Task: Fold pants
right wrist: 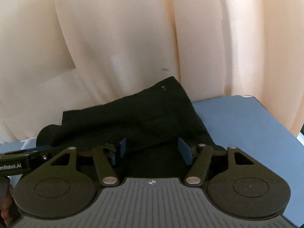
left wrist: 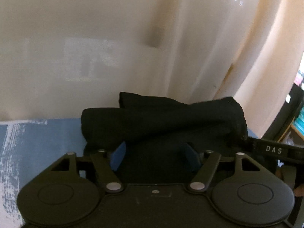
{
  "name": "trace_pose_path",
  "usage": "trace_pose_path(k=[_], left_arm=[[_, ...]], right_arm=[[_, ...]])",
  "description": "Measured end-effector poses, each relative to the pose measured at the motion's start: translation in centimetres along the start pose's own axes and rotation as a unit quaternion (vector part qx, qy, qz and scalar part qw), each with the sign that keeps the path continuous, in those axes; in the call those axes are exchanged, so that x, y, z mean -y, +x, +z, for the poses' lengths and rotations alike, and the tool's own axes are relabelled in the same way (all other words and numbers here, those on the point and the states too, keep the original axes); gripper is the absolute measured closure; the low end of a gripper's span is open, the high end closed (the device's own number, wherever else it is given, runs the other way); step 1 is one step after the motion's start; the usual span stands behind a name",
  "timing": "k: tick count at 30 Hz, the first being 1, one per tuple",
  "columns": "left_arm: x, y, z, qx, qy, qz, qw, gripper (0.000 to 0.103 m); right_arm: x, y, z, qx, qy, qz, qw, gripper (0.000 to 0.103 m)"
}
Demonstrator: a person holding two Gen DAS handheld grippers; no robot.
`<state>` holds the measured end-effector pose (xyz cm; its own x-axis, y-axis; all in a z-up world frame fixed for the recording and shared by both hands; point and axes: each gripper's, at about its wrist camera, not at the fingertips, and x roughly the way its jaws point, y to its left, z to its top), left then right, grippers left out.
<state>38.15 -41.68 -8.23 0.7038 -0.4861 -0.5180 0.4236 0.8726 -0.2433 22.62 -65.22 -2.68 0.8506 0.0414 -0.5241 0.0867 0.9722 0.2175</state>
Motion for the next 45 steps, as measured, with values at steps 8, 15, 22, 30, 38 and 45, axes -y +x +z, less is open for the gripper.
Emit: trace_pose_path(k=[8,15,22,30,38,45], left_arm=[[1.5,-7.5,2.8,0.002,-0.003,-0.038,0.9993,0.0],[5.2,-17.7,2.0,0.015,-0.023,-0.029,0.9992,0.0],[7.8,-24.1,-1.5,0.01,-0.014,0.004,0.9998,0.0],[9.5,-26.3,-6.3,0.0,0.011,0.036,0.9993,0.0],[10.1,-26.1,-9.1,-0.017,0.023,0.063,0.9976,0.0],[10.5,-26.3,-9.2,-0.008,0.03,0.079,0.9964,0.0]], right_arm=[[-0.6,-9.3,1.5,0.043,0.01,0.01,0.999,0.0],[-2.5,-19.8,0.6,0.041,-0.018,-0.052,0.998,0.0],[-4.0,-27.2,-3.0,0.03,-0.022,-0.087,0.996,0.0],[-5.0,-29.5,-7.7,0.013,-0.034,-0.1,0.994,0.0],[-5.9,-29.4,-9.7,0.0,-0.035,-0.105,0.994,0.0],[-6.0,-30.1,-9.5,0.01,-0.029,-0.106,0.994,0.0]])
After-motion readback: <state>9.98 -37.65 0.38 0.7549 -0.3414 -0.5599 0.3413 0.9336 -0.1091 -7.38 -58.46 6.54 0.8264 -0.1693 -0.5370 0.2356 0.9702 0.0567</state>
